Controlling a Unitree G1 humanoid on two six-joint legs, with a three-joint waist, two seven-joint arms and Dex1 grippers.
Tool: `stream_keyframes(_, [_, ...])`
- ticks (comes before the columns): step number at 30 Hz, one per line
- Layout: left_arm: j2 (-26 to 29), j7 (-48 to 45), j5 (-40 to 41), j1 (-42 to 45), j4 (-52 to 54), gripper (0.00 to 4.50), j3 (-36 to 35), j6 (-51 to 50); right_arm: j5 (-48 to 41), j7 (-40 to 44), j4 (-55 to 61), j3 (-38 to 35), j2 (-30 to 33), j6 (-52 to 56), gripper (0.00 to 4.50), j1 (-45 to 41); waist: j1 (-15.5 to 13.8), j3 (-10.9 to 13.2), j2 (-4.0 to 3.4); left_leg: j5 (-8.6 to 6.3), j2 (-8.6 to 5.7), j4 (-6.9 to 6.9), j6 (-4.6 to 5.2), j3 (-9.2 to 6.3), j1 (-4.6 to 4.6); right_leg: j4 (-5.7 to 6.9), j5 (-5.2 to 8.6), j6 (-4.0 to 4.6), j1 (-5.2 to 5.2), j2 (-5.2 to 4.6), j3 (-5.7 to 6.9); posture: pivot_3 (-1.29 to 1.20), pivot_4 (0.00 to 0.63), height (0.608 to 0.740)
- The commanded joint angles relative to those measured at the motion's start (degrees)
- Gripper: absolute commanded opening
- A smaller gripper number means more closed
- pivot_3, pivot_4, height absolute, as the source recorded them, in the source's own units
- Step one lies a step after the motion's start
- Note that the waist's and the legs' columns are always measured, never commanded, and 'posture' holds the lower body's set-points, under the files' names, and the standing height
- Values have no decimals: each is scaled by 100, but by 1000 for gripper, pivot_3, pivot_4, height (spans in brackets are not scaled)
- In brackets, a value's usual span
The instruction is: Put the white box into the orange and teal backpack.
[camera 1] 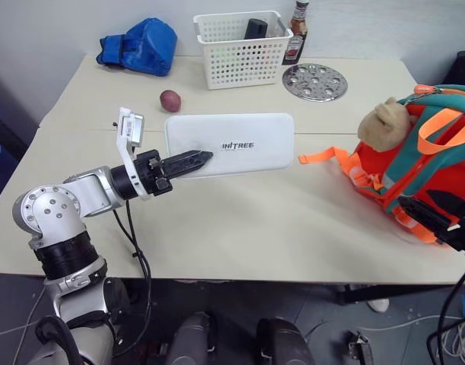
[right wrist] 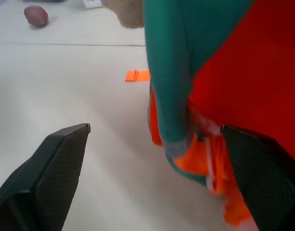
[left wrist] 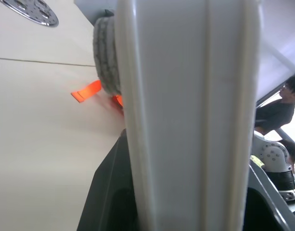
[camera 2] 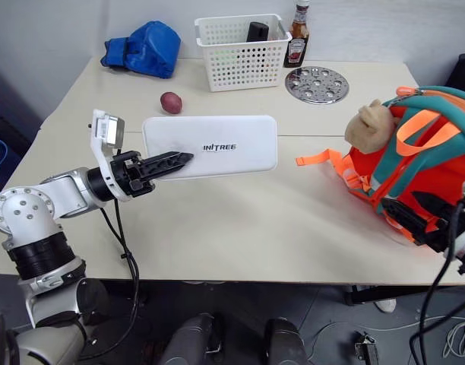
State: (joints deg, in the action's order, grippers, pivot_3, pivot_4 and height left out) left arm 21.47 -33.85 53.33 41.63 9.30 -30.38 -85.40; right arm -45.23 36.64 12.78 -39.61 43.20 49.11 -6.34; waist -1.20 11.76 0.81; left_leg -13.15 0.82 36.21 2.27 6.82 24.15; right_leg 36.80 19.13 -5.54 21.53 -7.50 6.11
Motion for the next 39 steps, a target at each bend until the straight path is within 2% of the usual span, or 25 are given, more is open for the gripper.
stream_keyframes(1, [59,135,389,8,468,1375,-73,142,192,-300,-778,438,-239,-418,4440,-922,24,0,0,0,0,-1,0,4,0,-2,0,0,1,0,-3,0,150,740])
stream_keyframes(6, [276,330,537,-130,566,1375,-135,191,349,-87,-1468,922,-433,-828,4440,-1642,28,0,-1,5,3,-6,-8,-2,0,9,0,0,7,6,1,0,150,740])
stream_keyframes(9, [449,410,600,-199,543,1375,-175,281,441,66,-1723,1126,-504,-1102,3852,-1869,50,0,-1,5,3,-4,-7,-1,0,8,0,0,6,7,1,0,150,740])
stream_keyframes(16, [877,368,450,-323,335,1375,-15,692,424,554,-1866,1357,-528,-1399,1352,-1959,84,0,-1,6,2,-5,-6,1,0,7,0,0,6,6,0,0,150,740])
stream_keyframes(20, [1187,260,289,-409,90,1375,136,1018,200,1247,-1748,1520,-443,-1358,13,-1914,123,0,-1,6,3,-7,-7,0,-1,7,0,0,6,7,1,0,150,740])
stream_keyframes(23, [1481,96,225,-355,-161,1375,225,1231,-295,2194,-1278,1653,-197,-987,13,-1781,134,2,-2,5,4,-13,-7,0,0,5,0,0,8,7,1,0,150,740])
stream_keyframes(26, [1750,-147,158,-282,-338,1375,376,1473,-745,2765,-824,1805,134,-474,13,-1747,144,2,-3,3,5,-18,-9,1,0,3,0,0,13,7,1,0,150,740])
stream_keyframes(32, [2189,-684,99,-24,-637,1375,569,1906,-1384,3237,220,2405,616,379,13,-1952,142,4,0,0,11,-18,-14,2,0,5,0,0,18,5,0,0,150,740])
stream_keyframes(39, [2522,-1356,448,116,-564,1375,446,2099,-2551,3947,960,2493,1130,1142,13,-2026,125,15,19,-10,10,-20,-8,1,6,-12,0,0,16,0,2,0,150,740])
